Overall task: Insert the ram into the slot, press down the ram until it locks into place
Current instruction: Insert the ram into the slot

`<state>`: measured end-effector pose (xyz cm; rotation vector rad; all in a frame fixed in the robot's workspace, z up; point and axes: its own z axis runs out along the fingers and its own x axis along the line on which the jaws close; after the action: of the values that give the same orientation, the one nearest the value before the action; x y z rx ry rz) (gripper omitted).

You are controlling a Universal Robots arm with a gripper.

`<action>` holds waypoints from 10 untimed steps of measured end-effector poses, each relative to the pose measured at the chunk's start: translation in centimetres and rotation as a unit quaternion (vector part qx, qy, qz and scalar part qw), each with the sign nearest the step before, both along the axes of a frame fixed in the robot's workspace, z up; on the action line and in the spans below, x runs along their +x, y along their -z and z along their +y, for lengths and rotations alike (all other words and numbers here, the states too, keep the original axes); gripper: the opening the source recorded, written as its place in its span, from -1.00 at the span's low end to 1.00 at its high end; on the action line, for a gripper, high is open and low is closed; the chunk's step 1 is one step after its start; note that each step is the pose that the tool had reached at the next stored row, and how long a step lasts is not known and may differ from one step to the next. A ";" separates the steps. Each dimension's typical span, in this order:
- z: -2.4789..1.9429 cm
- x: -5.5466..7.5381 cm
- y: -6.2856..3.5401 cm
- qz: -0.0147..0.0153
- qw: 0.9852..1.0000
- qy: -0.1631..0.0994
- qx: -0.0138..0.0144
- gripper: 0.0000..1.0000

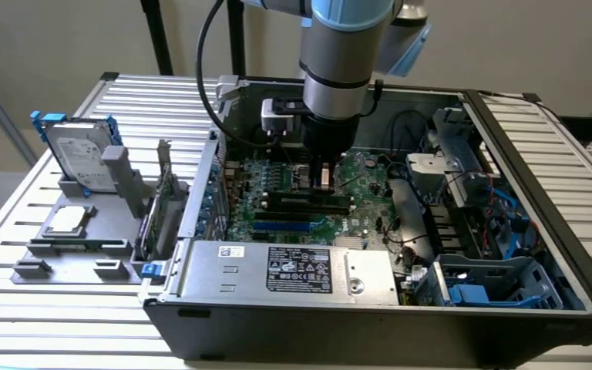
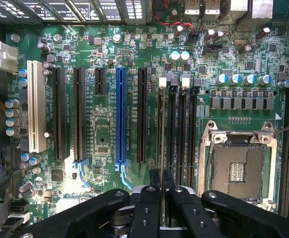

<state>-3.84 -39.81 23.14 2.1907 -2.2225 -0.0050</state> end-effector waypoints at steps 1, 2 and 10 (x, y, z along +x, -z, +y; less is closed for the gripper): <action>0.00 0.0 0.01 0.000 1.000 0.000 0.000 -0.73; 0.00 0.0 0.02 0.000 1.000 0.000 0.000 -0.73; 0.05 0.0 0.04 0.000 1.000 -0.002 -0.001 -0.73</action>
<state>-3.84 -39.75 23.10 2.1952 -2.2169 -0.0024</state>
